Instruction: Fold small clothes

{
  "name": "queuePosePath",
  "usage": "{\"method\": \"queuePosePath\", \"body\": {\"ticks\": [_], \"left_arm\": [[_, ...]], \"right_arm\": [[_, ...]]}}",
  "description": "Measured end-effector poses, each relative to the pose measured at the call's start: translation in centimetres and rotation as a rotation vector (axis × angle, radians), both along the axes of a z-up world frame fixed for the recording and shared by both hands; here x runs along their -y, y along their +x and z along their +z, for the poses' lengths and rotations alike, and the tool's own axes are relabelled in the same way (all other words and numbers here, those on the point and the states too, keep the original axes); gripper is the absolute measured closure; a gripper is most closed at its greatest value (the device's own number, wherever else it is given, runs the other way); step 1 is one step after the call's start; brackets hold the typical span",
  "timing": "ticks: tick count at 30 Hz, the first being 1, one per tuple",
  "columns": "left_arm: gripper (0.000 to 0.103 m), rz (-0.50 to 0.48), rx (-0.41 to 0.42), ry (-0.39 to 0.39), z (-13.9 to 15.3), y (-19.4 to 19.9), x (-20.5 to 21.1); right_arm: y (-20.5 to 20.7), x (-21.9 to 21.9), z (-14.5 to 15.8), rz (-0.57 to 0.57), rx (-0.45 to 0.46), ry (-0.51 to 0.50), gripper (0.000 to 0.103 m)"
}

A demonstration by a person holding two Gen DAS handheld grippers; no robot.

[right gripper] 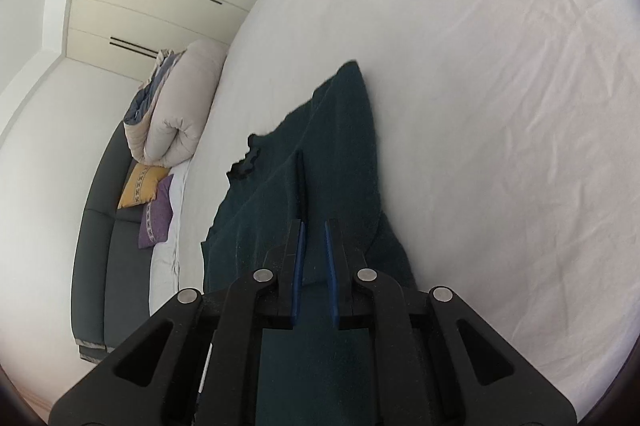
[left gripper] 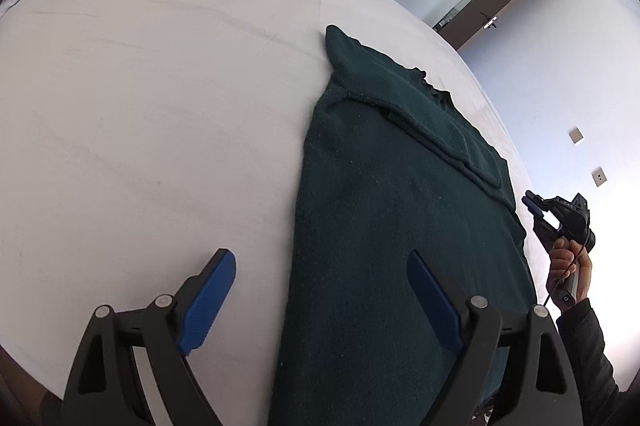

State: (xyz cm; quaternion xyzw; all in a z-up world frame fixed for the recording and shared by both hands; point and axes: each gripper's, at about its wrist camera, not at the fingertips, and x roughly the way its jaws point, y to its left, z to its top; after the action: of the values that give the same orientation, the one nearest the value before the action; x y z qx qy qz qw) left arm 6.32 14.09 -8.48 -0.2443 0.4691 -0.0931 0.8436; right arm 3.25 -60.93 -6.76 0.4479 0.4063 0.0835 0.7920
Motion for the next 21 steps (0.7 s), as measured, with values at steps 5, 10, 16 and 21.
{"method": "queuePosePath", "body": {"ticks": [5,10,16,21], "left_arm": [[0.014,-0.002,-0.007,0.004,-0.4,-1.1,1.0],[0.014,0.030,0.012,-0.010,0.3,-0.7,0.7],[0.014,0.043,0.029,-0.017,0.6,-0.2,0.3],[0.014,0.046,0.019,-0.035,0.1,-0.3,0.2]], "right_arm": [[-1.9,-2.0,-1.4,-0.052,-0.006,0.036,0.030],[-2.9,-1.5,-2.9,-0.161,-0.037,0.203,0.030],[-2.5,-2.0,-3.7,-0.190,-0.100,0.334,0.028],[-2.3,-2.3,-4.3,-0.236,-0.088,0.399,0.028]]}}
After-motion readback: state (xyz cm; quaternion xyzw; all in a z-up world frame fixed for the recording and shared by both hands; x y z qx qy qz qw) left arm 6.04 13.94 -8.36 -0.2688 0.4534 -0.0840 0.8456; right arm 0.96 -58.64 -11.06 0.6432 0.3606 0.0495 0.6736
